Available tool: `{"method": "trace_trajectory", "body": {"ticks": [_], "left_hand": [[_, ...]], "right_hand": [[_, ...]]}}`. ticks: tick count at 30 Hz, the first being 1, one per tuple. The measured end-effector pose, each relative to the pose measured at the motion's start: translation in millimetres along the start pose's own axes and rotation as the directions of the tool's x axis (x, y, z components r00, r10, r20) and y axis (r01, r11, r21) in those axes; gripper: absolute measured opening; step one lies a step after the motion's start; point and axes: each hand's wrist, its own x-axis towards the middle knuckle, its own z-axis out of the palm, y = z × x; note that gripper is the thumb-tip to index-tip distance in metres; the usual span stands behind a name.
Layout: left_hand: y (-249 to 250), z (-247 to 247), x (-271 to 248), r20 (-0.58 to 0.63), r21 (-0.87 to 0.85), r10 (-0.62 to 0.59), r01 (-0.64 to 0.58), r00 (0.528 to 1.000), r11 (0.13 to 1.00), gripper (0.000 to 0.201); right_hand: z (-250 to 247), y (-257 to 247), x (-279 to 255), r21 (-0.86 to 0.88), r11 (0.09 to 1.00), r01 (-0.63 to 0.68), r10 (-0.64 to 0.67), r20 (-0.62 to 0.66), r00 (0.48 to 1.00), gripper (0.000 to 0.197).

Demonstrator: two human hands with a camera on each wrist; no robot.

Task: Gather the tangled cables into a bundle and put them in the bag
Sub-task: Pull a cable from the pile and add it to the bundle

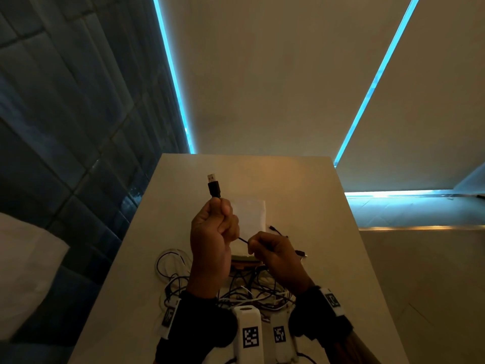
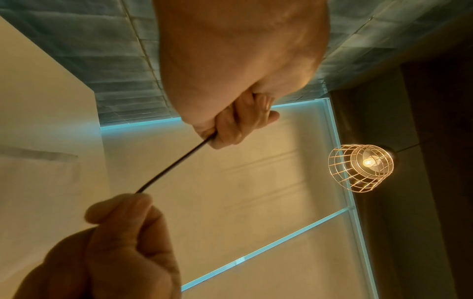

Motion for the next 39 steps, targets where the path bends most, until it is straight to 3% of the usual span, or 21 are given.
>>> {"method": "trace_trajectory", "body": {"ticks": [8,15,20,24,28,31,35,39], "left_hand": [[10.1,-8.4,5.5,0.022,-0.052,-0.018,0.019,1.000,0.998,0.027],[16.8,-9.1,10.1,0.011,0.009,-0.109,0.109,0.994,0.994,0.032],[15.5,-13.1,14.7,-0.043,0.106,-0.182,0.186,0.982,0.977,0.034],[8.8,-8.3,10.5,-0.072,0.261,-0.257,0.267,0.964,0.928,0.034],[5.1,-2.6,7.0,-0.065,0.431,-0.330,0.325,0.942,0.842,0.035],[6.4,-2.7,6.3,-0.078,0.326,-0.299,0.308,0.951,0.894,0.037],[9.4,-6.1,5.0,0.017,-0.048,-0.274,0.274,0.962,0.960,0.038],[10.9,-6.0,2.7,0.046,-0.076,-0.192,0.195,0.980,0.978,0.030]], "right_hand": [[3.5,30.4,1.1,-0.111,0.994,-0.011,0.010,-0.003,1.000,0.028],[-3.1,54.3,1.0,-0.237,0.955,-0.181,0.159,-0.110,0.981,0.035],[-14.0,11.1,13.5,-0.057,0.986,-0.157,0.134,-0.285,0.949,0.021],[-13.7,-37.4,13.7,0.104,0.994,-0.012,0.042,-0.296,0.954,0.016],[-9.7,-73.4,7.7,0.134,0.983,0.123,-0.090,-0.229,0.969,0.017],[-6.0,-79.9,1.2,0.171,0.973,0.158,-0.136,-0.135,0.981,0.022],[2.6,-67.6,-4.6,0.194,0.981,-0.005,-0.013,0.092,0.996,0.023],[12.7,-54.2,-8.7,0.174,0.978,-0.111,0.081,0.171,0.982,0.031]]}}
